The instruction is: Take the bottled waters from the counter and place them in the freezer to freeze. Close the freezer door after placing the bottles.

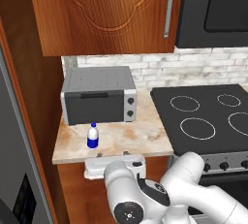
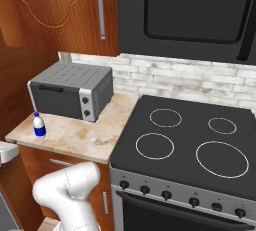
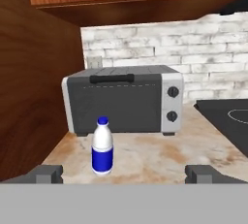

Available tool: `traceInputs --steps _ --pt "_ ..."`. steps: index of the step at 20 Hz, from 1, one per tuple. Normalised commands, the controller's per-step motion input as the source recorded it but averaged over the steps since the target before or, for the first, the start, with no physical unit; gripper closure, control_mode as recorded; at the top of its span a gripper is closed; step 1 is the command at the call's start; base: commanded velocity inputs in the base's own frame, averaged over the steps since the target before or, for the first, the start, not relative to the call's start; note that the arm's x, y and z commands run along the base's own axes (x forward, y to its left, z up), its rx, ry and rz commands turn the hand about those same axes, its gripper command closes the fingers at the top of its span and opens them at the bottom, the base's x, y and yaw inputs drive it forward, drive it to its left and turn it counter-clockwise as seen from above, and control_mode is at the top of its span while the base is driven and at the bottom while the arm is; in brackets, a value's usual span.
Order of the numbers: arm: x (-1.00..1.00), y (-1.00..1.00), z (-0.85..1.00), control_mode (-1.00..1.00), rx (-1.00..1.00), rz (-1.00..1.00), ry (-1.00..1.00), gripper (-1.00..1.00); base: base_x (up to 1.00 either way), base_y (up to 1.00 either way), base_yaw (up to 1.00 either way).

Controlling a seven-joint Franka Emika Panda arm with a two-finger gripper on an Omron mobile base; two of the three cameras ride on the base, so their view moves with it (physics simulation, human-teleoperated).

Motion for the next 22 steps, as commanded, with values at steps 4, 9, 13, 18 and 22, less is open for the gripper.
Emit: traceInputs --steps 4,9,13,18,22 --pt "0.20 0.08 0.00 -1.00 0.00 0.00 0.00 -1.00 0.00 0.00 0.00" --pt "0.15 0.04 0.00 -1.00 0.00 0.00 0.00 -1.00 0.00 0.00 0.00" --pt "0.09 0.00 -0.01 -1.00 0.00 0.00 0.00 -1.00 0.00 0.00 0.00" --pt "0.07 0.00 -0.14 -1.00 0.00 -0.05 0.00 -1.00 0.00 0.00 0.00" --pt "0.17 0.00 -0.22 -1.00 0.00 -0.11 0.00 -1.00 0.00 0.00 0.00"
